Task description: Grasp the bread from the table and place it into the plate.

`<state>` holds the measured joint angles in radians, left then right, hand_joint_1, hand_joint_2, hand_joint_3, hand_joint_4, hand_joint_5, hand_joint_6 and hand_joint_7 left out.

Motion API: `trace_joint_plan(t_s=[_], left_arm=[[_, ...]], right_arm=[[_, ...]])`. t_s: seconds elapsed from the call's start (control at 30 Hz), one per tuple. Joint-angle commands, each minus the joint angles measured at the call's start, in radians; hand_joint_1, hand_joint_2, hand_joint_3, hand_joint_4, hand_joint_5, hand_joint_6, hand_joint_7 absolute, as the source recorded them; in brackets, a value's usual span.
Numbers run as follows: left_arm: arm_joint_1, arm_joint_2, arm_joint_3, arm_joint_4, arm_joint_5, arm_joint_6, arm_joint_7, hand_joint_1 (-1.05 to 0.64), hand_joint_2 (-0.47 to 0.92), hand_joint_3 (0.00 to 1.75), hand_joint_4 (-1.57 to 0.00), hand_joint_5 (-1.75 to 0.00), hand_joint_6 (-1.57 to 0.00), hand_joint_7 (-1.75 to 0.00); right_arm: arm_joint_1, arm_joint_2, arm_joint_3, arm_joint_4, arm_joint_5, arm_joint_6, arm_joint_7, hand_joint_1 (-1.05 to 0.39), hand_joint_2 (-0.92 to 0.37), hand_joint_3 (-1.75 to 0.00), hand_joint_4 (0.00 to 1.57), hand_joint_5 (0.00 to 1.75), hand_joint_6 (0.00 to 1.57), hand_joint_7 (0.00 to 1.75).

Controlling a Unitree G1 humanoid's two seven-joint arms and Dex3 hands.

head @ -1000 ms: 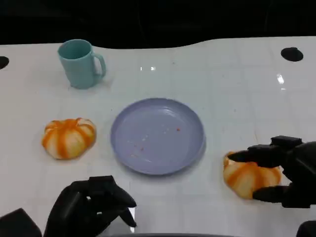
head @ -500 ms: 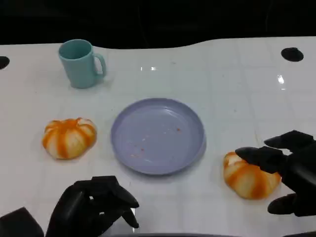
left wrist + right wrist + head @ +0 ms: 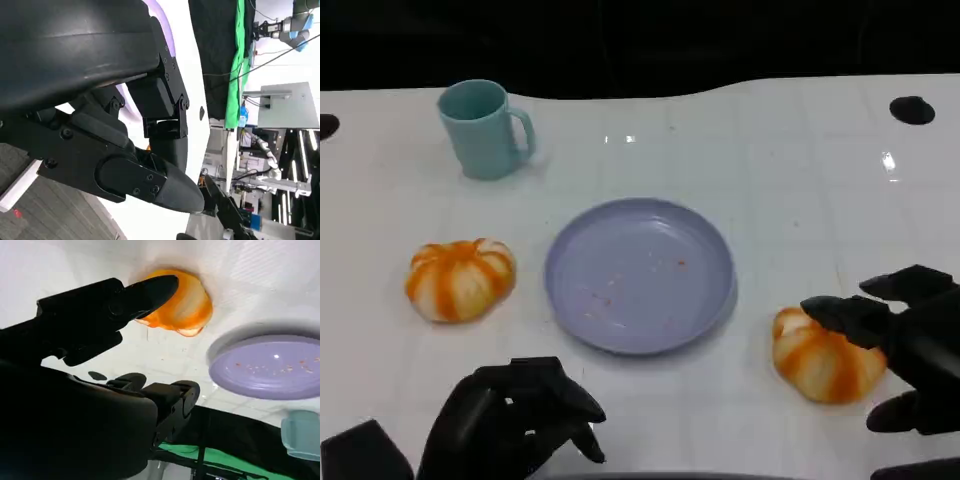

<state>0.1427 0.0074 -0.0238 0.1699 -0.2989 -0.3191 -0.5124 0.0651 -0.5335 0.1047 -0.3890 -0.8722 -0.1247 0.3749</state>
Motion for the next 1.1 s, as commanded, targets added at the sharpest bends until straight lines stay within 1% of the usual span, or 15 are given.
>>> trace_joint_plan(t_s=[0.03,0.27,0.47,0.67,0.93,1.1], left_arm=[[0.008,0.008,0.005,-0.002,0.005,-0.005,0.005,-0.94,0.92,0.03,-1.02,-1.25,-1.17,-0.72],[0.014,0.007,0.002,-0.012,0.002,0.0,0.006,-0.95,0.92,0.03,-1.01,-1.25,-1.17,-0.71],[0.02,0.005,-0.002,-0.02,0.006,-0.001,0.009,-0.96,0.92,0.02,-1.01,-1.25,-1.18,-0.71],[0.021,0.001,-0.003,-0.022,0.002,0.0,0.009,-0.95,0.92,0.02,-1.02,-1.25,-1.18,-0.7],[0.027,0.002,-0.005,-0.03,0.0,0.002,0.007,-0.95,0.92,0.02,-1.02,-1.23,-1.18,-0.69],[0.032,0.001,-0.008,-0.039,0.002,0.006,0.01,-0.95,0.92,0.02,-1.02,-1.23,-1.18,-0.67]], right_arm=[[-0.032,-0.005,0.029,0.046,-0.034,0.009,-0.032,-0.55,-0.81,0.0,0.22,0.29,0.35,0.02],[-0.083,0.015,0.093,0.138,-0.085,0.027,-0.074,-0.52,-0.79,0.0,0.3,0.27,0.43,0.03],[-0.127,0.032,0.14,0.206,-0.095,0.063,-0.072,-0.48,-0.8,0.0,0.33,0.22,0.46,0.02],[-0.168,0.034,0.182,0.265,-0.092,0.096,-0.045,-0.46,-0.82,-0.01,0.36,0.18,0.47,0.02],[-0.209,0.043,0.203,0.349,-0.032,0.115,-0.025,-0.4,-0.82,0.0,0.4,0.15,0.5,0.02],[-0.238,0.048,0.217,0.4,-0.008,0.129,-0.021,-0.36,-0.85,-0.01,0.48,0.17,0.55,0.03]])
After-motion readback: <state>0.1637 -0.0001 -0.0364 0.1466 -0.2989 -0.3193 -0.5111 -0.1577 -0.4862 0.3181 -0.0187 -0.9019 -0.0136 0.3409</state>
